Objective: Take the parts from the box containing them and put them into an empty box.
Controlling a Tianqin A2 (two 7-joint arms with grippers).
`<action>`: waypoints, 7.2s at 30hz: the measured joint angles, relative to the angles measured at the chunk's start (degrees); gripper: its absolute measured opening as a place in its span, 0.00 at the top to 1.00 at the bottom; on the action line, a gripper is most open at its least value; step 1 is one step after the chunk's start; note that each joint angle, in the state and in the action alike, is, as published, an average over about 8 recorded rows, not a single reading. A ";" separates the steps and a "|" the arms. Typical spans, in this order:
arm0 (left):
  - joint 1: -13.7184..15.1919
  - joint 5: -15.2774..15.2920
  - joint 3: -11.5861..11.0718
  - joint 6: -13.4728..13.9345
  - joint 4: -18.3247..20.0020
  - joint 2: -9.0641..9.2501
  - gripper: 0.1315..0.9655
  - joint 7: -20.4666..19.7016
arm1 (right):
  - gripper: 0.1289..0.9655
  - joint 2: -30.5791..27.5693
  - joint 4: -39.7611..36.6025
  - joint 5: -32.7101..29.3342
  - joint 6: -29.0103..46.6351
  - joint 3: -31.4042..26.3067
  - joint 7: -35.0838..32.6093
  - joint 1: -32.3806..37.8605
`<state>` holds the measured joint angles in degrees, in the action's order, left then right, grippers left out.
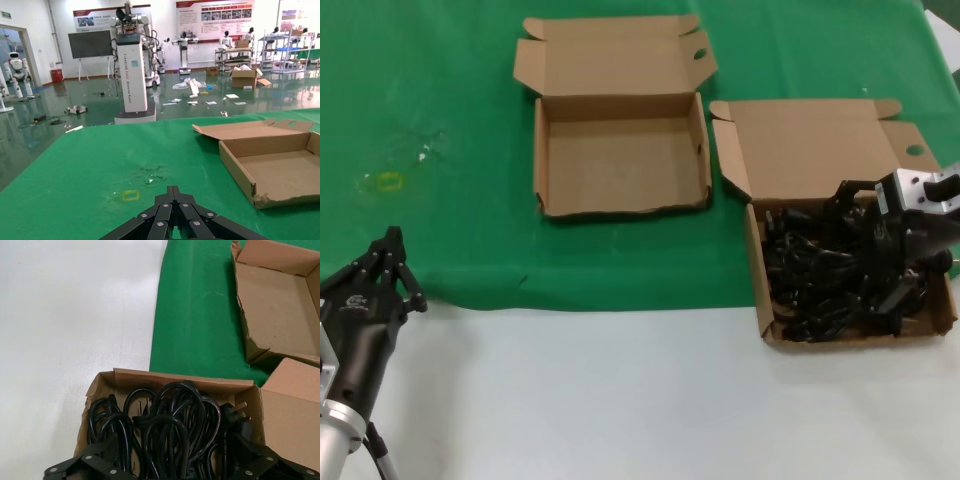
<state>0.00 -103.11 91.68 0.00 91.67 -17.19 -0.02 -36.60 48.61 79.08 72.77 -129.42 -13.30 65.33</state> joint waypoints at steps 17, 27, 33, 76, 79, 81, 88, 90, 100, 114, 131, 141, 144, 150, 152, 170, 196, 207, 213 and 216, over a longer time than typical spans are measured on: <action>0.00 0.00 0.00 0.00 0.00 0.00 0.99 0.00 | 0.50 -0.42 2.84 -2.00 0.38 3.02 2.12 -2.16; 0.00 0.00 0.00 0.00 0.00 0.00 0.99 0.00 | 0.71 -0.99 5.04 -2.42 0.63 4.18 3.48 -3.60; 0.00 0.00 0.00 0.00 0.00 0.00 0.99 0.00 | 0.81 -1.55 6.06 -2.54 0.86 4.78 3.97 -4.15; 0.00 0.00 0.00 0.00 0.00 0.00 0.99 0.00 | 0.91 13.51 -8.96 -4.04 -0.45 4.77 3.02 13.04; 0.00 0.00 0.00 0.00 0.00 0.00 0.99 0.00 | 0.91 17.63 -16.49 -4.04 -2.45 4.61 -0.88 15.59; 0.00 0.00 0.00 0.00 0.00 0.00 0.99 0.00 | 0.91 20.39 -21.90 -3.96 -3.91 4.69 -3.73 17.44; 0.00 0.00 0.00 0.00 0.00 0.00 0.99 0.00 | 0.91 28.93 -38.96 -3.48 -9.58 5.72 -12.75 23.28; 0.00 0.00 0.00 0.00 0.00 0.00 0.99 0.00 | 0.91 30.71 -41.99 -3.40 -11.04 6.02 -14.26 24.27; 0.00 0.00 0.00 0.00 0.00 0.00 0.99 0.00 | 0.91 35.55 -46.18 -2.11 -15.79 6.08 -16.34 24.89; 0.00 0.00 0.00 0.00 0.00 0.00 0.99 0.00 | 0.91 36.57 -41.07 17.19 -22.70 -13.41 -13.52 21.05; 0.00 0.00 0.00 0.00 0.00 0.00 0.99 0.00 | 0.91 36.60 -37.18 31.81 -31.95 -27.95 -12.41 17.97; 0.00 0.00 0.00 0.00 0.00 0.00 0.99 0.00 | 0.91 36.60 -36.56 32.43 -33.70 -28.29 -13.56 16.60; 0.00 0.00 0.00 0.00 0.00 0.00 0.99 0.00 | 0.90 36.60 -36.57 32.77 -34.31 -28.30 -14.12 16.41; 0.00 0.00 0.00 0.00 0.00 0.00 0.99 0.00 | 0.89 36.60 -36.55 34.01 -35.90 -28.31 -15.87 16.15; 0.00 0.00 0.00 0.00 0.00 0.00 0.99 0.00 | 0.89 36.60 -36.54 34.47 -36.40 -28.31 -16.51 16.08; 0.00 0.00 0.00 0.00 0.00 0.00 0.99 0.00 | 0.59 36.60 -36.44 37.34 -38.08 -28.31 -19.21 15.75; 0.00 0.00 0.00 0.00 0.00 0.00 0.95 0.00 | 0.07 36.60 -36.48 37.48 -38.09 -28.31 -19.26 15.78; 0.00 0.00 0.00 0.00 0.00 0.00 0.85 0.00 | 0.01 36.00 -33.72 37.01 -39.29 -26.03 -18.16 12.93; 0.00 0.00 0.00 0.00 0.00 0.00 0.72 0.00 | 0.00 34.87 -28.50 36.13 -41.56 -21.70 -16.01 7.60; 0.00 0.00 0.00 0.00 0.00 0.00 0.66 0.00 | 0.00 34.21 -25.41 35.61 -42.90 -19.13 -14.74 4.48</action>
<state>0.00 -103.12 91.68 0.00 91.67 -17.19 -0.02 -2.39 23.20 114.69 29.87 -148.55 -28.04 69.81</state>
